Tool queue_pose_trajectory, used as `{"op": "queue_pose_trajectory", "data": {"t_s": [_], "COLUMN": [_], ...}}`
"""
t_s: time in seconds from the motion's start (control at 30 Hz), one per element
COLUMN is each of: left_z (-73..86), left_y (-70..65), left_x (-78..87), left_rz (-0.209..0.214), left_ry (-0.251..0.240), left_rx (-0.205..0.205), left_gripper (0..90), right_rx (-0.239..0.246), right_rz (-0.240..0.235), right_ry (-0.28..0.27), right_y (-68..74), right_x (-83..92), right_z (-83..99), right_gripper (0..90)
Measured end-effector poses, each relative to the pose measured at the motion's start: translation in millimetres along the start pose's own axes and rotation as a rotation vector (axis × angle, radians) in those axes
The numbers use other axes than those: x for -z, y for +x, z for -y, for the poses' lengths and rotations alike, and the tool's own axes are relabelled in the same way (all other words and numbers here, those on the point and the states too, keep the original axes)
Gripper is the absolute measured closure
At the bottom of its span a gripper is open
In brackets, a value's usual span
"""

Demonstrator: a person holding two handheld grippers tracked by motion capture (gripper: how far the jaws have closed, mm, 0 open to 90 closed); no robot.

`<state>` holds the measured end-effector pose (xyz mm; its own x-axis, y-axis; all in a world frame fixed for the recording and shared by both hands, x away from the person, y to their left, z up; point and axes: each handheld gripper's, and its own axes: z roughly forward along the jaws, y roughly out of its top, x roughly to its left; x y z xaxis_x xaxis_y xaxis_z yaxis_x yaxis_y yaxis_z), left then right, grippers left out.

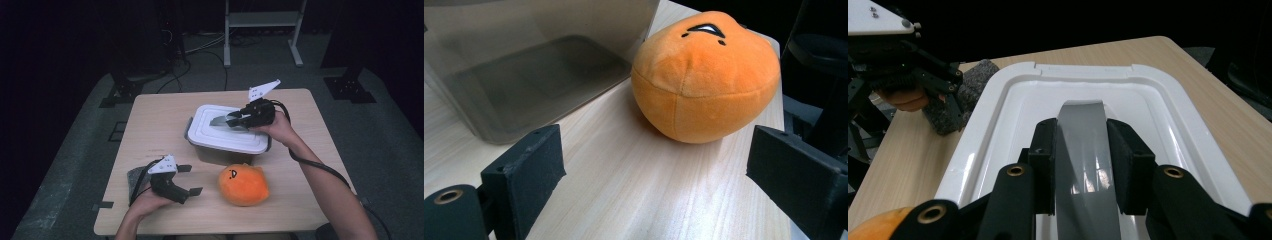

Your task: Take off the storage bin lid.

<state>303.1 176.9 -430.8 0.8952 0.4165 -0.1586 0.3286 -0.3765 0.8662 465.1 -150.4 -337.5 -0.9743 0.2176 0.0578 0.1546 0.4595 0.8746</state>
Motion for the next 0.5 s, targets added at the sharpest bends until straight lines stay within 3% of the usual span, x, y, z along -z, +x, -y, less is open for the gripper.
{"op": "queue_pose_trajectory", "data": {"t_s": [0.5], "left_z": [0.7], "left_y": [-0.4], "left_x": [-2.1], "left_rz": [0.003], "left_ry": [0.001], "left_rx": [0.006], "left_gripper": [7.5], "right_rx": [-0.01], "right_rz": [0.082], "right_ry": [-0.044], "right_y": [9.0], "right_x": [52.7], "right_z": [0.4], "right_gripper": [65.6]}}
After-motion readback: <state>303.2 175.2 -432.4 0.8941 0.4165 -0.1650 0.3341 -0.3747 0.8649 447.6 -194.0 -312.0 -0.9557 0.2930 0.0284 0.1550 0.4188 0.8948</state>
